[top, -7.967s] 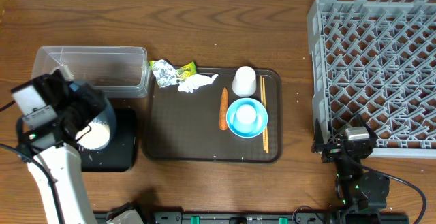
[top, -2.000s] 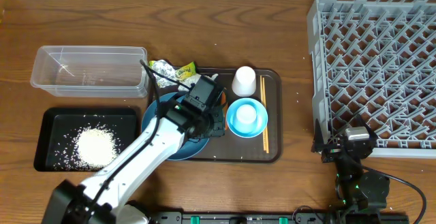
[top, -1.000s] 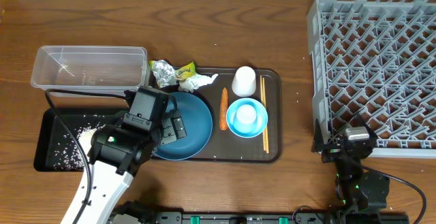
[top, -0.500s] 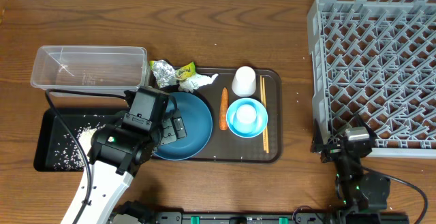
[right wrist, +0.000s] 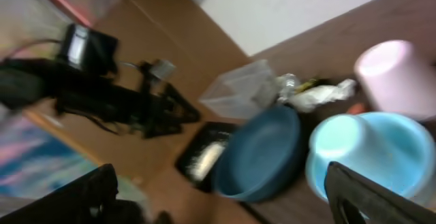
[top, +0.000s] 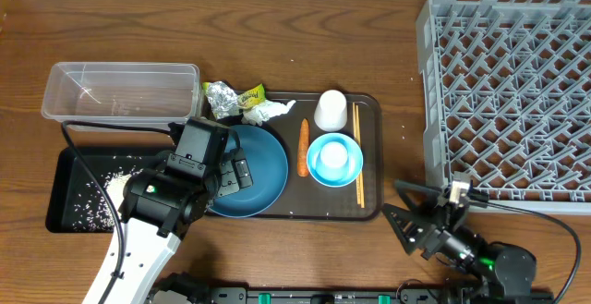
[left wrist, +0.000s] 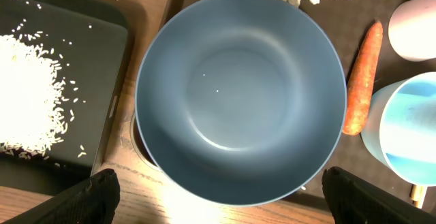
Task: Sort waste into correct bins and load items into the dishwasher rack
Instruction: 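Move the right gripper toward the light-blue cup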
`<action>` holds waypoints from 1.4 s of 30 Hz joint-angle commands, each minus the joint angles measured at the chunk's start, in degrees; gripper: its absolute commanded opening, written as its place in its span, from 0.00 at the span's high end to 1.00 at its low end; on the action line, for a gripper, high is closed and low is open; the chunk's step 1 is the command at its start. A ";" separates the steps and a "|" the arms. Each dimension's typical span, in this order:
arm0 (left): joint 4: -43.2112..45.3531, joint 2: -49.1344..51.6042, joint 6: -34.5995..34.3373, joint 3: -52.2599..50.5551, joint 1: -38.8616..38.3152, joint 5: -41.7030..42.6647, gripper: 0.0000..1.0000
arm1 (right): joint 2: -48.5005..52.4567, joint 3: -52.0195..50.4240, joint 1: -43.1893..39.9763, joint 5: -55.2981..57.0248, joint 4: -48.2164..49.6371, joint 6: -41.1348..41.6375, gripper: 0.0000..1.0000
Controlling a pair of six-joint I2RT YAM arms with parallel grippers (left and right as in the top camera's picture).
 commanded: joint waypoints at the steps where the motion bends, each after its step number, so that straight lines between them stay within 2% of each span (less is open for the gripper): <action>1: -0.28 -0.04 0.13 0.72 0.22 -1.29 0.02 | -0.48 0.00 -0.44 -4.13 3.56 11.43 0.01; 6: -0.28 -0.04 0.13 0.72 0.22 -1.29 0.02 | -0.48 0.15 -0.42 -6.12 2.49 10.88 0.01; 10: -0.28 -0.04 0.13 0.72 0.22 -1.29 0.02 | -0.48 1.55 -0.42 -5.07 0.11 6.32 0.01; 14: -0.28 -0.04 0.13 0.72 0.22 -1.29 0.02 | -0.35 7.06 -0.42 0.33 -13.42 -2.84 0.01; 19: -0.28 -0.04 0.13 0.72 0.22 -1.29 0.02 | 4.20 20.13 -0.42 12.83 -34.60 -18.93 0.01; 22: -0.28 -0.04 0.13 0.72 0.22 -1.29 0.02 | 11.19 29.11 -0.42 19.56 -43.93 -27.43 0.01; 25: -0.28 -0.04 0.13 0.72 0.22 -1.29 0.02 | 21.38 37.73 -0.42 23.23 -49.99 -32.57 0.01; 32: -0.28 -0.04 0.13 0.72 0.22 -1.29 0.02 | 41.99 48.43 2.19 26.71 -55.01 -38.21 0.02; 35: -0.28 -0.04 0.13 0.72 0.22 -1.29 0.02 | 50.36 52.39 7.65 32.20 -57.11 -40.63 0.01; 42: -0.28 -0.04 0.13 0.72 0.22 -1.29 0.02 | 68.17 60.96 26.21 49.53 -58.71 -42.42 0.01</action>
